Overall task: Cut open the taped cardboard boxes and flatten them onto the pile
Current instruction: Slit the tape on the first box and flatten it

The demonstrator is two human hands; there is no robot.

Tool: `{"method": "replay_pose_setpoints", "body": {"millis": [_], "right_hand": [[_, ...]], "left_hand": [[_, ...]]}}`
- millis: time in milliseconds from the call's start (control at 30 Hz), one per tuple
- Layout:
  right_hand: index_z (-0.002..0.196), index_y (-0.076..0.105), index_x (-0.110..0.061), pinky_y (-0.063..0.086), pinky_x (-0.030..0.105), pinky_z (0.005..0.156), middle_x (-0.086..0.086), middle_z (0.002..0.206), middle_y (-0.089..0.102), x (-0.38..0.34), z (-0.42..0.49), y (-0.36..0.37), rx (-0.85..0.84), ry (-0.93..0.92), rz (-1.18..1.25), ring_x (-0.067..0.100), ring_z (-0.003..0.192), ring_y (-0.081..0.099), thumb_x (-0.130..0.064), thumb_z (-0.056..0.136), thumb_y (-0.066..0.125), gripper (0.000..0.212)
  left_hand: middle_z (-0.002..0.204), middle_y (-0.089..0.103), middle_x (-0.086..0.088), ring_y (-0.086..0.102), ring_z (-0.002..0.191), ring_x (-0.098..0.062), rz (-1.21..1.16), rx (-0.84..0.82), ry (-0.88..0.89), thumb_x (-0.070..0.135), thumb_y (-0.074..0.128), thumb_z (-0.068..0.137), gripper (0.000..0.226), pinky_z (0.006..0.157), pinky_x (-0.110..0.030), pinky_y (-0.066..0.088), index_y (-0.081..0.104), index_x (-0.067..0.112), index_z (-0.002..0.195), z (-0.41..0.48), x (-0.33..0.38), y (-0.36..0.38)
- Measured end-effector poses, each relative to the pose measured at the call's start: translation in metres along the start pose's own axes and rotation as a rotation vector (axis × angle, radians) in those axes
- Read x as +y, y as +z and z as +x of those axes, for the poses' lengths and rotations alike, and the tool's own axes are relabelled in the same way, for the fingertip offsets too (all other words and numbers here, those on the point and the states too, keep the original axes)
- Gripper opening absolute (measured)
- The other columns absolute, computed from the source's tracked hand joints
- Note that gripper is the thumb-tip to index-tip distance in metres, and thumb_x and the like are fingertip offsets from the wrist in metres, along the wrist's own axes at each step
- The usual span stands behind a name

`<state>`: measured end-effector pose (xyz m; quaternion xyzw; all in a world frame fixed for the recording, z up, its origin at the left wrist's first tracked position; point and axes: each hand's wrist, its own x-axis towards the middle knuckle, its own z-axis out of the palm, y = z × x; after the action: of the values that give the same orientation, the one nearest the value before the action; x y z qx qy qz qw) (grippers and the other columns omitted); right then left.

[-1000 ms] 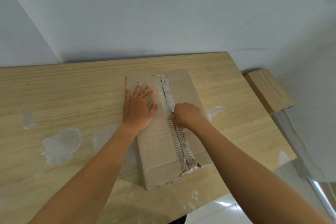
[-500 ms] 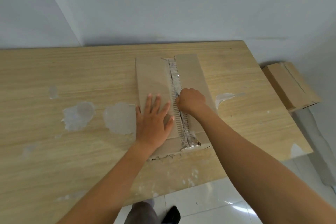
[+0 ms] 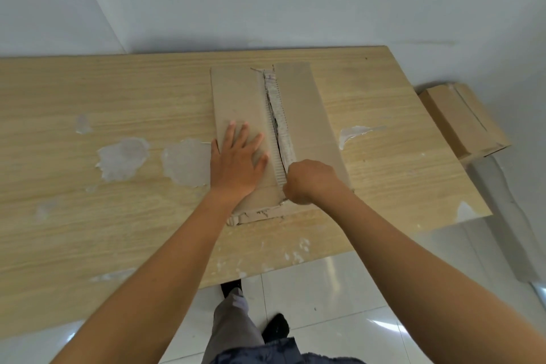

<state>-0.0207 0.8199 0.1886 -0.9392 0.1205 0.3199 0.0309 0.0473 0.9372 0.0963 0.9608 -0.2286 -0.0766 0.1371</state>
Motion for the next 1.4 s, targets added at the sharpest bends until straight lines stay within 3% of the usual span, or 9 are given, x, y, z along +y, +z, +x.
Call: {"method": "replay_pose_setpoints", "body": {"millis": [200,367,533,700,867,967,1100,1200,1400], "right_hand": [[0.085,0.046,-0.013,0.036,0.03,0.067,-0.001,0.074,0.043,0.013,-0.05,0.034,0.117,0.003,0.093,0.021,0.077,0.047,-0.021,0.097,0.04,0.016],[0.103,0.059,-0.009,0.036,0.028,0.067,0.008,0.098,0.06,0.025,-0.072,0.075,-0.036,-0.03,0.025,0.024,0.081,0.052,-0.024,0.099,0.037,0.027],[0.103,0.05,-0.009,0.031,0.031,0.052,0.005,0.072,0.055,0.049,-0.062,0.078,0.443,-0.031,0.328,0.023,0.059,0.046,-0.03,0.103,0.029,0.03],[0.102,0.052,-0.008,0.019,0.029,0.044,-0.005,0.056,0.041,0.054,-0.031,0.059,0.803,0.037,0.584,0.016,0.046,0.036,-0.027,0.102,0.039,0.023],[0.093,0.064,-0.014,0.045,0.045,0.078,0.005,0.086,0.063,0.043,0.014,0.059,0.911,0.139,0.592,0.028,0.079,0.058,-0.031,0.095,0.033,0.036],[0.113,0.064,-0.02,0.026,0.061,0.105,0.016,0.139,0.046,0.038,0.041,0.063,0.765,0.273,0.564,0.039,0.13,0.04,-0.026,0.099,0.039,0.03],[0.105,0.066,-0.017,0.05,0.05,0.075,0.021,0.126,0.056,0.043,0.062,0.068,0.909,0.327,0.53,0.041,0.105,0.058,-0.027,0.094,0.041,0.029],[0.104,0.066,-0.018,0.05,0.045,0.074,0.018,0.124,0.059,0.053,0.071,0.069,0.968,0.278,0.492,0.038,0.102,0.06,-0.029,0.093,0.043,0.028],[0.111,0.067,-0.009,0.053,0.046,0.079,0.008,0.116,0.067,0.086,0.095,0.052,1.054,0.059,0.531,0.03,0.107,0.063,-0.023,0.095,0.045,0.03]], "left_hand": [[0.161,0.009,0.004,-0.007,0.148,-0.017,-0.071,0.02,-0.005,0.051,0.033,0.098,0.053,0.117,-0.051,0.002,0.03,0.033,0.148,0.0,0.0,-0.001],[0.161,0.008,0.004,-0.007,0.148,-0.017,-0.049,0.028,0.014,0.053,0.03,0.099,0.054,0.118,-0.051,0.002,0.028,0.032,0.149,0.0,0.0,0.0],[0.161,0.013,0.001,-0.002,0.148,-0.019,-0.088,0.062,0.048,0.049,0.033,0.099,0.052,0.117,-0.053,0.0,0.034,0.028,0.147,-0.004,-0.001,-0.001],[0.135,0.054,-0.004,0.039,0.133,-0.023,-0.112,0.192,0.199,0.055,0.028,0.089,0.06,0.109,-0.057,0.021,0.062,0.019,0.123,0.003,-0.002,-0.008],[0.133,0.054,-0.005,0.042,0.129,-0.025,-0.107,0.088,0.316,0.059,0.025,0.089,0.066,0.108,-0.053,0.028,0.058,0.018,0.129,0.05,0.0,-0.019],[0.141,0.047,-0.008,0.035,0.135,-0.026,-0.025,0.048,0.37,0.05,0.039,0.094,0.055,0.108,-0.05,0.026,0.051,0.017,0.135,0.093,-0.003,-0.023],[0.157,0.022,-0.011,0.015,0.146,-0.029,0.075,0.0,0.373,0.049,0.04,0.097,0.06,0.115,-0.05,0.014,0.031,0.019,0.149,0.153,-0.007,-0.027],[0.16,0.011,-0.009,0.007,0.148,-0.028,0.161,-0.05,0.374,0.056,0.036,0.096,0.068,0.116,-0.05,0.007,0.017,0.024,0.153,0.192,-0.011,-0.033],[0.158,0.022,-0.005,0.038,0.133,-0.034,0.134,-0.01,0.402,0.066,0.038,0.089,0.071,0.104,-0.049,0.032,0.028,0.028,0.149,0.218,-0.028,-0.035]]}}
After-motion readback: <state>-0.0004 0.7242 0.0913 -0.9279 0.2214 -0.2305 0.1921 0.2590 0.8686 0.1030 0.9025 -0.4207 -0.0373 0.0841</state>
